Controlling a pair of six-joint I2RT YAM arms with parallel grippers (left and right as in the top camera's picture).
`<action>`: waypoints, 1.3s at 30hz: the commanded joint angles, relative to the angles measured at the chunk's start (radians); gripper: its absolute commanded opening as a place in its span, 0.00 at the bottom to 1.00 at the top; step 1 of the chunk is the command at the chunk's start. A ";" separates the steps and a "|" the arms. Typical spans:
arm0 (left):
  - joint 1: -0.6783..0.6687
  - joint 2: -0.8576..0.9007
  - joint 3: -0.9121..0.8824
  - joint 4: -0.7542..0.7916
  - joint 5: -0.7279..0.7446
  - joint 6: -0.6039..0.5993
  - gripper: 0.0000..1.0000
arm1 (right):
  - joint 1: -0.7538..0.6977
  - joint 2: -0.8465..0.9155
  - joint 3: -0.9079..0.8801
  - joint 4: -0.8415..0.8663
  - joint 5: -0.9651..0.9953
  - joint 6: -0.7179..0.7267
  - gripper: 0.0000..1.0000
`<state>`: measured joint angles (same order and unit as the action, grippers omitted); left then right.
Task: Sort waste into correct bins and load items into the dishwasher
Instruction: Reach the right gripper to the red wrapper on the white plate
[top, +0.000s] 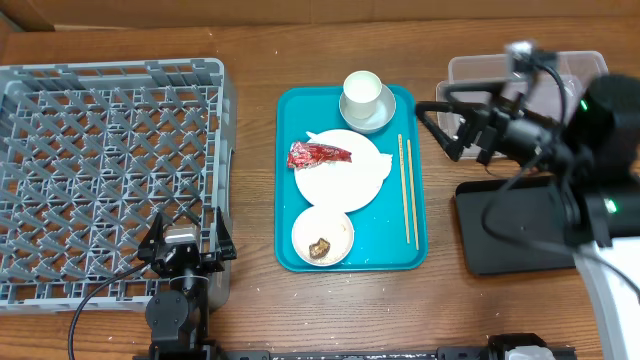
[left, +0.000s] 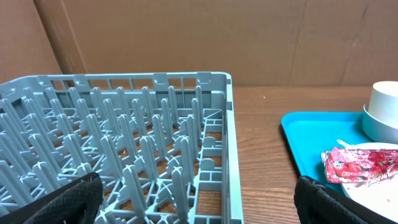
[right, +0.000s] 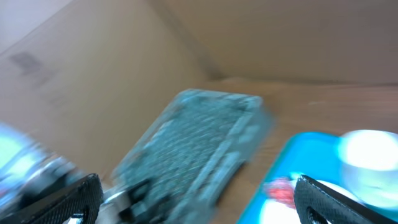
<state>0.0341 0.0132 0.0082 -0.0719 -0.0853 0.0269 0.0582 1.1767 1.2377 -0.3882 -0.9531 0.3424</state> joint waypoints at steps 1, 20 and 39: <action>-0.002 -0.007 -0.003 0.001 0.008 0.015 1.00 | 0.028 0.108 0.040 0.019 -0.328 0.100 1.00; -0.002 -0.007 -0.003 0.001 0.008 0.015 1.00 | 0.436 0.573 0.040 -0.084 0.800 0.575 0.74; -0.002 -0.007 -0.003 0.001 0.008 0.015 1.00 | 0.453 0.667 0.039 -0.080 0.904 0.571 0.71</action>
<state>0.0341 0.0132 0.0082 -0.0715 -0.0853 0.0269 0.5064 1.8412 1.2610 -0.4721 -0.0689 0.9096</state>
